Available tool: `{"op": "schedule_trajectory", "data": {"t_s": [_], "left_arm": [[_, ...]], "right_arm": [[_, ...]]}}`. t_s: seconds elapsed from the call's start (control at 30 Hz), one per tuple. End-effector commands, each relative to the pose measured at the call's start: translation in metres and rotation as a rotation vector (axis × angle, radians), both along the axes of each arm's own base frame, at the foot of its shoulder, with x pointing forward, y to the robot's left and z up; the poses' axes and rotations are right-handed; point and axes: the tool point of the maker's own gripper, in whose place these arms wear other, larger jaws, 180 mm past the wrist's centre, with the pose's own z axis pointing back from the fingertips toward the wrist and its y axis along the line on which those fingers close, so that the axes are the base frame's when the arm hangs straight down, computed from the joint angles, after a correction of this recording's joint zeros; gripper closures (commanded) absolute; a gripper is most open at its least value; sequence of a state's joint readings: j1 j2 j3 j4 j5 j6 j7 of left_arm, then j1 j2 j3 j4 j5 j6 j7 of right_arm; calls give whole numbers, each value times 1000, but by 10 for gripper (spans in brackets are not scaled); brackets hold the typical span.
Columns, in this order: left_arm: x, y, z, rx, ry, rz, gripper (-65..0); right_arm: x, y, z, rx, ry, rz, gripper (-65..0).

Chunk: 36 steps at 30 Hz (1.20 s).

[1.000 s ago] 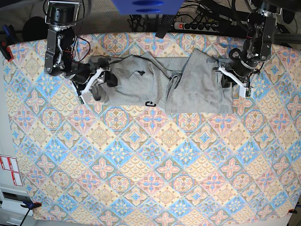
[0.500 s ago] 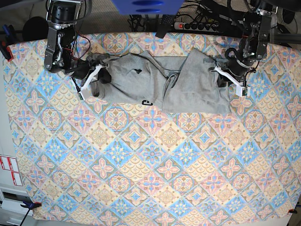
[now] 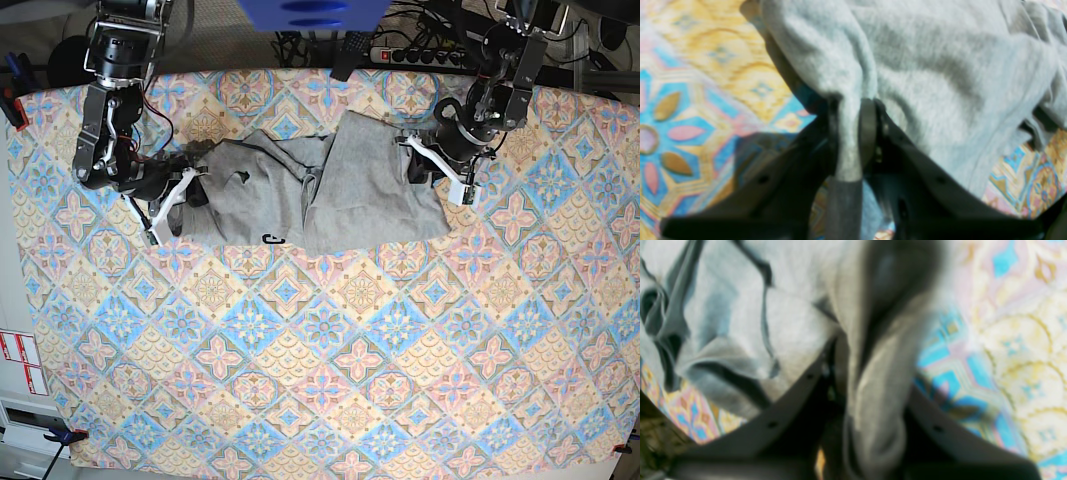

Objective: Fold the T-shirt properly
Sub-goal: 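Fold the shirt in half with the right gripper toward the left gripper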

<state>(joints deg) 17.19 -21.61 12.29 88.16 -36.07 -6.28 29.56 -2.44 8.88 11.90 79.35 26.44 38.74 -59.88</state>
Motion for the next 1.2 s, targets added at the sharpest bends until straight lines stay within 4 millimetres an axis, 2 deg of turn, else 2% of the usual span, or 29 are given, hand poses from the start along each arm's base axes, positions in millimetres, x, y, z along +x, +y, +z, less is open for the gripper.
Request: {"op": "schedule_trajectory", "data": {"t_s": [0.0, 0.07, 0.23, 0.5, 0.6, 0.77, 0.93, 1.17], "left_arm": [[3, 1, 5, -4, -15, -7, 0], [6, 0, 7, -4, -23, -12, 0], [9, 1, 8, -1, -29, -9, 0], [9, 1, 8, 0, -30, -11, 0], [10, -1, 9, -5, -30, -12, 0], [9, 1, 9, -6, -28, -3, -105], [7, 2, 8, -3, -23, -6, -175], [1, 9, 5, 13, -12, -8, -385]], "right_arm": [[24, 2, 29, 12, -113, 10, -2], [30, 9, 46, -9, -159, 47, -2], [36, 57, 79, -24, -268, 211, -2], [25, 137, 103, 65, -345, 376, -2], [22, 160, 113, 92, -371, 424, -2], [16, 188, 118, 142, -376, 461, -2], [14, 197, 120, 162, -377, 468, -2], [6, 211, 120, 177, -370, 510, -2]]}}
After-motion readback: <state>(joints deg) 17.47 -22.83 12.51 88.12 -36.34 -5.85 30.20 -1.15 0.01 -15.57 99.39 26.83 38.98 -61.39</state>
